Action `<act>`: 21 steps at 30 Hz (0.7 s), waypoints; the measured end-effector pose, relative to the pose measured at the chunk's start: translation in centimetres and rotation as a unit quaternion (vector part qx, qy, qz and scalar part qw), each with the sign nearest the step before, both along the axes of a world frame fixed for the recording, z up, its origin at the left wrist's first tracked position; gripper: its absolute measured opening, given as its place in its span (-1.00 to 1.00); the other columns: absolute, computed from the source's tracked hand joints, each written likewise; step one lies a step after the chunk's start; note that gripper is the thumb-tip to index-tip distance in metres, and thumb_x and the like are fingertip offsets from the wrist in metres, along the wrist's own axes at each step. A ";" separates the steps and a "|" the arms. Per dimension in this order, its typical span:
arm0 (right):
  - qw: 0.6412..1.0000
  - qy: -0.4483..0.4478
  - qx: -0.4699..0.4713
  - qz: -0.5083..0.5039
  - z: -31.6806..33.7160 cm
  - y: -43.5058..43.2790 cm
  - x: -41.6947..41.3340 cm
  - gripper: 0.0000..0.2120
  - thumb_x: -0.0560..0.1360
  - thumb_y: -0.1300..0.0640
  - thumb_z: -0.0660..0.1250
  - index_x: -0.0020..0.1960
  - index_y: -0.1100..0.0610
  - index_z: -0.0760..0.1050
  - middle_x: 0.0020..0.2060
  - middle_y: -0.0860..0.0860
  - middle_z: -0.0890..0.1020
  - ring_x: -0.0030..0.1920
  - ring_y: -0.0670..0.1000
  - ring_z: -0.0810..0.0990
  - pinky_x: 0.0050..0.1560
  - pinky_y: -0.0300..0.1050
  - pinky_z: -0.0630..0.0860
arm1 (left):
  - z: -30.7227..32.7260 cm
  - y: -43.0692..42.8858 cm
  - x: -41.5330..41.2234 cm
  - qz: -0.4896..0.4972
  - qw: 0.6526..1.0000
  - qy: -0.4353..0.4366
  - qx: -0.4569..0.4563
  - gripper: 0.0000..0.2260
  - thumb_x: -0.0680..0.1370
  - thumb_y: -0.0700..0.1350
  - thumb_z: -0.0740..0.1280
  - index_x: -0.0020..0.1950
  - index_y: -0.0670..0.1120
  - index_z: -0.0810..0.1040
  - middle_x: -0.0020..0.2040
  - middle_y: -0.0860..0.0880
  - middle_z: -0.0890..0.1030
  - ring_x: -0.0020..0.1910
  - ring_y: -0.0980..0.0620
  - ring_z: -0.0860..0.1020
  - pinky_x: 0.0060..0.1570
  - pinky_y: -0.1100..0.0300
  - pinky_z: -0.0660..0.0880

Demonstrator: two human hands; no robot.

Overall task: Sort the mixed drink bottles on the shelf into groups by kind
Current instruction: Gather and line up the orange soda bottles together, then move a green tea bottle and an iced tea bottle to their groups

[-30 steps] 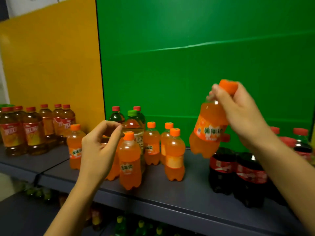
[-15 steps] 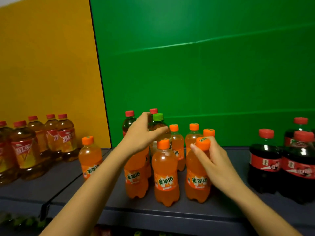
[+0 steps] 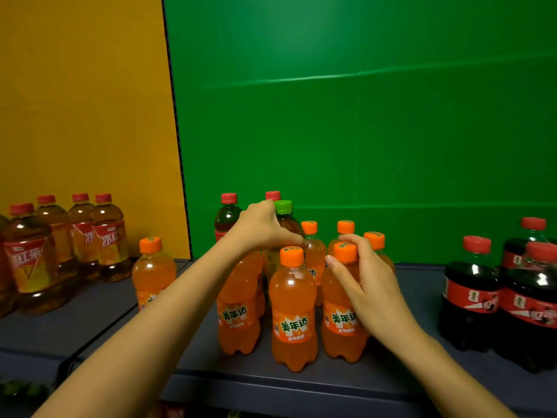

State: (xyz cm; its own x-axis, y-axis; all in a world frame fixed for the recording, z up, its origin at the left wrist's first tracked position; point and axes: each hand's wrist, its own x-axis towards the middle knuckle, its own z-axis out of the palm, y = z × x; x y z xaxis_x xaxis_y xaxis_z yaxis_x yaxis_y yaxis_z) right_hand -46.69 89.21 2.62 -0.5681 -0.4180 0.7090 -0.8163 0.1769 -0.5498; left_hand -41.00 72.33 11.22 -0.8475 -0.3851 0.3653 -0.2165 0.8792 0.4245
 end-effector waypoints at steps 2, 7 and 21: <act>1.000 0.019 0.018 -0.004 0.5 0.4 0.2 -0.51 0.49 -0.15 0.14 0.37 -0.03 0.22 0.14 -0.17 0.39 0.16 -0.18 0.37 0.17 -0.25 0.29 | 0.2 0.1 0.3 -0.004 1.000 0.015 0.007 -0.23 -0.08 0.36 0.32 -0.09 -0.17 0.59 -0.15 -0.12 0.66 -0.15 -0.08 0.61 -0.12 -0.04 0.59; 0.997 0.078 -0.025 -0.006 4.1 0.9 -0.2 -0.59 0.53 -0.10 0.16 0.30 0.07 0.32 0.11 -0.10 0.46 0.15 -0.12 0.44 0.18 -0.25 0.31 | 3.1 -0.4 1.5 0.001 0.992 0.112 0.059 -0.41 0.06 0.21 0.49 -0.05 -0.11 0.55 -0.07 -0.09 0.65 -0.06 -0.07 0.61 -0.02 -0.04 0.59; 0.946 0.038 0.321 -0.002 12.7 -9.4 -5.6 -0.34 0.45 -0.16 0.29 0.36 0.27 0.29 0.31 0.19 0.45 0.28 0.15 0.43 0.26 -0.04 0.38 | 10.8 -2.9 9.6 -0.075 0.815 0.573 0.043 -0.75 0.41 -0.06 0.38 -0.05 0.06 0.34 -0.11 0.13 0.47 -0.16 0.30 0.51 -0.09 0.34 0.53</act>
State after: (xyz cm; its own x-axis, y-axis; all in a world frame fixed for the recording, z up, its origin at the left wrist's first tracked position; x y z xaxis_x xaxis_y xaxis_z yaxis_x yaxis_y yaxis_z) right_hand -52.33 79.85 15.31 -0.5272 -0.7750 0.3486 -0.8484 0.4572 -0.2668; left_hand -31.44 69.44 21.97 -0.0087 -0.3751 0.9270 0.4734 0.8150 0.3342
